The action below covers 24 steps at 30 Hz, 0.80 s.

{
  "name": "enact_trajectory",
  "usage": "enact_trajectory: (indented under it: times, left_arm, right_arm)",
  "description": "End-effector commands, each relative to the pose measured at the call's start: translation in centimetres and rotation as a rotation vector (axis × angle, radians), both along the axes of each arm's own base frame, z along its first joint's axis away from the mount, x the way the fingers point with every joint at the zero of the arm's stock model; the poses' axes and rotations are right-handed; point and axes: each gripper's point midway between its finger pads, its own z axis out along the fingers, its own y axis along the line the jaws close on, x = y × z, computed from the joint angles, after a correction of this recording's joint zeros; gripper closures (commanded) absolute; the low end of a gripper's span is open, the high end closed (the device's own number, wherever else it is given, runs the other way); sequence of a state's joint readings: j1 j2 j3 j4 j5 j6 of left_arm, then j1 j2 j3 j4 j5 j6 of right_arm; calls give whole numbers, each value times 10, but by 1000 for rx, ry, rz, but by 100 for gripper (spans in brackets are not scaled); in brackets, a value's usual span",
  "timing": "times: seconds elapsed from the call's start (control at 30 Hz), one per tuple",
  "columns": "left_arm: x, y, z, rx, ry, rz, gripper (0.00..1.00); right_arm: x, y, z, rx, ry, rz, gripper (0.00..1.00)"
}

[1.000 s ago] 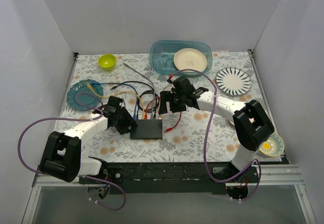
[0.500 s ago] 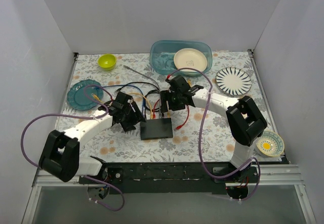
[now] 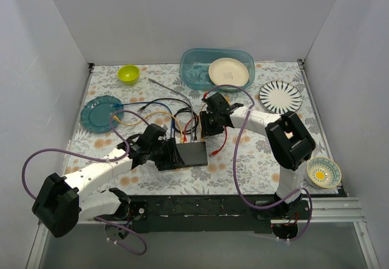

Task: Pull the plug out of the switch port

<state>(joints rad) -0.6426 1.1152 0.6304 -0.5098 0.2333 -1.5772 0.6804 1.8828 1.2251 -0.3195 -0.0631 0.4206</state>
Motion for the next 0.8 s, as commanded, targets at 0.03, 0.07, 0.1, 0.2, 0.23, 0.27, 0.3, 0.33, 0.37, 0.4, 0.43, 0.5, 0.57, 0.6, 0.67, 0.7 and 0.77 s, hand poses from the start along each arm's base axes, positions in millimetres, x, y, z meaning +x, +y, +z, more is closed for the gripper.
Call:
enact_trajectory:
  times: [0.03, 0.07, 0.1, 0.2, 0.23, 0.27, 0.3, 0.33, 0.37, 0.4, 0.43, 0.5, 0.57, 0.6, 0.67, 0.7, 0.77]
  left_arm:
    - [-31, -23, 4, -52, 1, -180, 60]
    - [-38, -25, -2, -38, 20, -208, 62]
    - [-40, -23, -8, -18, 37, -205, 66]
    - [-44, -19, -28, 28, 110, -169, 78]
    - [-46, -17, -35, 47, 136, -160, 80]
    - [-48, -16, -43, 67, 169, -152, 83]
    - [-49, -14, -49, 84, 188, -142, 86]
    - [-50, -11, -54, 100, 209, -111, 89]
    - [-49, -10, -57, 111, 217, -92, 89]
    - [-51, -6, -62, 132, 236, -74, 89]
    - [-49, -1, -66, 154, 239, -37, 89]
    - [-51, 8, -73, 200, 260, 2, 89]
    - [-46, 17, -77, 258, 250, 47, 88]
    - [-46, 22, -79, 285, 256, 60, 87]
    - [-39, 28, -82, 321, 248, 85, 82]
    - [-37, 29, -83, 327, 248, 89, 81]
    - [-27, 31, -83, 337, 240, 103, 76]
  right_arm:
    - [-12, -5, -6, -18, 18, 37, 53]
    - [-10, -5, -4, -15, 14, 37, 53]
    - [-9, -2, -2, -9, 9, 40, 53]
    - [-7, 4, 1, 11, 12, 56, 53]
    - [-8, 6, 1, 18, 19, 64, 53]
    - [-11, 7, -3, 20, 35, 72, 54]
    - [-15, 9, -4, 31, 51, 87, 56]
    - [-18, 10, -6, 33, 62, 93, 57]
    - [-24, 7, -11, 27, 81, 98, 57]
    - [-28, 7, -13, 34, 88, 107, 57]
    - [-31, 7, -14, 37, 94, 111, 58]
    - [-44, 3, -18, 42, 111, 123, 58]
    - [-54, 1, -16, 55, 118, 132, 58]
    - [-64, -3, -21, 60, 139, 143, 58]
    - [-76, -3, -20, 72, 145, 160, 58]
    - [-90, -7, -26, 69, 177, 171, 59]
    - [-100, -7, -23, 88, 179, 183, 62]
